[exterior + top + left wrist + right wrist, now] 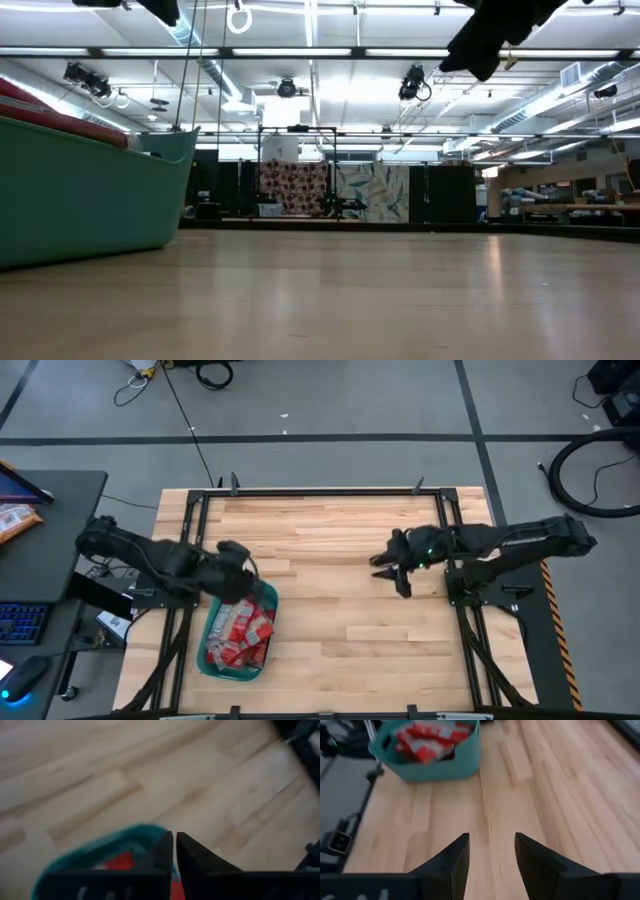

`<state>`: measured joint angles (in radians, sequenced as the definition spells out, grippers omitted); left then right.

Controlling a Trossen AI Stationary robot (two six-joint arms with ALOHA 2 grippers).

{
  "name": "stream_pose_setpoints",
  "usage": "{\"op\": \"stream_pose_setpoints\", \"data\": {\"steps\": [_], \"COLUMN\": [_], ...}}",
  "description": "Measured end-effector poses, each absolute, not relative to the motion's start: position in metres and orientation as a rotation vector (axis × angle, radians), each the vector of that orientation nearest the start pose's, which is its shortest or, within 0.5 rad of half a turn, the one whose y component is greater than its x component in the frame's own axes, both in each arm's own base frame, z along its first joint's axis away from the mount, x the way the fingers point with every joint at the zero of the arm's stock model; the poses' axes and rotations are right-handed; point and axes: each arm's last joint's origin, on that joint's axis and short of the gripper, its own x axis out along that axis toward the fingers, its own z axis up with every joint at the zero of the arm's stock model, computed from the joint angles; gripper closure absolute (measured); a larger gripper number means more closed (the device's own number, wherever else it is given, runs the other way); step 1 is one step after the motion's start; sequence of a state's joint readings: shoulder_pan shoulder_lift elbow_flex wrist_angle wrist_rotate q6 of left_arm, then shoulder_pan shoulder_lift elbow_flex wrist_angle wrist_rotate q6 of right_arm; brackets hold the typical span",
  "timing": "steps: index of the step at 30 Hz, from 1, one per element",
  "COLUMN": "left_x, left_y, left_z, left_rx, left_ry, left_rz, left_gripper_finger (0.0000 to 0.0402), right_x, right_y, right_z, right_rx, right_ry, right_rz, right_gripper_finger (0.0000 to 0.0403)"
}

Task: Sort popcorn bags into baskets
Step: Return to Home Position

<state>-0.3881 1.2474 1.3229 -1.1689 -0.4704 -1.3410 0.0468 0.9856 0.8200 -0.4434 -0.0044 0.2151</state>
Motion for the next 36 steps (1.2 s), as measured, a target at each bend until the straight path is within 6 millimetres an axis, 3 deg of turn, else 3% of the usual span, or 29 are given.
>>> {"op": "stream_pose_setpoints", "data": {"steps": [4, 11, 20, 26, 36], "left_x": [0.204, 0.198, 0.184, 0.163, 0.124], "left_y": [-0.046, -0.007, 0.026, 0.035, 0.031], "left_z": [0.344, 0.325, 0.297, 0.272, 0.244], "left_rx": [-0.778, -0.798, -0.802, -0.816, -0.87], "left_ry": [0.641, 0.445, 0.204, 0.122, -0.014], "left_rz": [0.65, 0.589, 0.505, 0.494, 0.513], "left_gripper_finger": [0.0395, 0.0394, 0.0394, 0.0393, 0.0393], "right_x": [0.191, 0.163, 0.128, 0.114, 0.092], "right_y": [-0.001, -0.015, -0.028, -0.034, -0.035], "right_z": [0.3, 0.32, 0.335, 0.315, 0.276], "right_rx": [0.222, 0.235, 0.263, 0.34, 0.456], "right_ry": [0.538, 0.406, 0.275, 0.244, 0.19], "right_rz": [-0.019, -0.09, -0.142, -0.204, -0.298], "right_gripper_finger": [0.0241, 0.0242, 0.0242, 0.0242, 0.0242]}}
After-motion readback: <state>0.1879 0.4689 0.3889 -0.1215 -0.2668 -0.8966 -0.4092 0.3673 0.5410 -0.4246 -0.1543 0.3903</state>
